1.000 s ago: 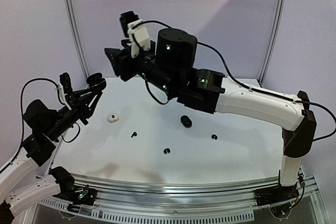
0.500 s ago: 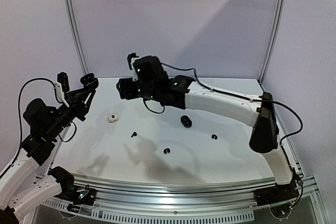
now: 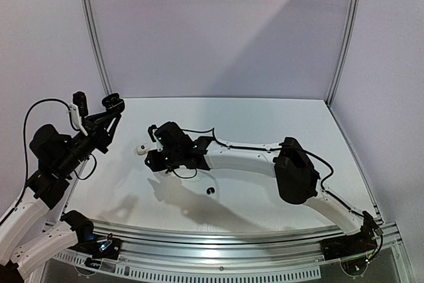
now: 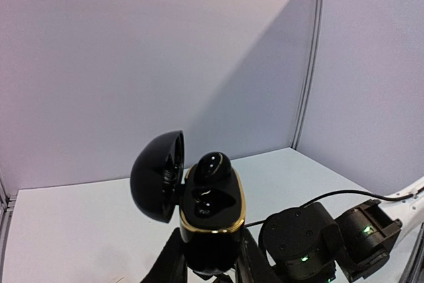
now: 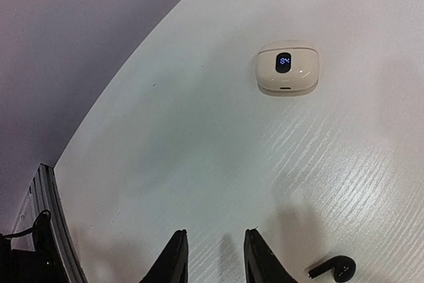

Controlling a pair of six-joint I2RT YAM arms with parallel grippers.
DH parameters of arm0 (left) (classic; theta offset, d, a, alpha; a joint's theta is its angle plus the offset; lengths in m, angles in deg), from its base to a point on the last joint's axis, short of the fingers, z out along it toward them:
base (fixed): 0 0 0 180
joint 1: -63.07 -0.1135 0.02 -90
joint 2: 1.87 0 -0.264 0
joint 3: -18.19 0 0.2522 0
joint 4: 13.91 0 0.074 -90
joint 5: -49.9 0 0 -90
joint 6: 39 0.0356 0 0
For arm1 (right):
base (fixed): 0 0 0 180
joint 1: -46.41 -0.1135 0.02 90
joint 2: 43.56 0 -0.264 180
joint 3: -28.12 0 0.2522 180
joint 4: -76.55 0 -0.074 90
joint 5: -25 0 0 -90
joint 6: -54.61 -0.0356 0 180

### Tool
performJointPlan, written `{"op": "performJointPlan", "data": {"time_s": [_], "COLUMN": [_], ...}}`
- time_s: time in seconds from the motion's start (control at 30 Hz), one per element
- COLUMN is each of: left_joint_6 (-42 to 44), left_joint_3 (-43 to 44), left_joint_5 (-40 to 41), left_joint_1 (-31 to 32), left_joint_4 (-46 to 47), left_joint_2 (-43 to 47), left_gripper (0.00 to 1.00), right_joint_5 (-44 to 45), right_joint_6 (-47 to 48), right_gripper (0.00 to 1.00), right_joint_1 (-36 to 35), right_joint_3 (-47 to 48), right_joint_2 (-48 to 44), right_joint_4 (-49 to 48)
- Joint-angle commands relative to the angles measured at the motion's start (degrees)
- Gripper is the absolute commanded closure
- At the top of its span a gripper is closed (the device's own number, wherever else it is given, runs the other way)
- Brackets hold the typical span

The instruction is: Insert the wireless bluetooth earbuds into the charging case

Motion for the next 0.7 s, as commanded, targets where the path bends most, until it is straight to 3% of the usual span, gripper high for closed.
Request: {"op": "performJointPlan", "data": {"time_s": [0.0,0.67], "left_joint_6": [-0.5,-0.8], "left_joint_3": [-0.9,-1.0], "left_joint_5": [-0.7,-1.3], "left_joint_1": [-0.8,-0.8], "left_joint_4": [0.6,1.7], "left_joint_2": [-0.4,-1.1], "left_gripper": [1.00,1.00], "right_joint_5": [-1.7,1.9], "right_joint_6": [-2.9,-2.8], "right_gripper": [0.71,0.73], "right_joint_1": [-0.1,0.0], "right_joint_3": [3.1,-0.7], "right_joint_2": [4.1,4.1], "right_joint_4": [-1.1,8.0]}}
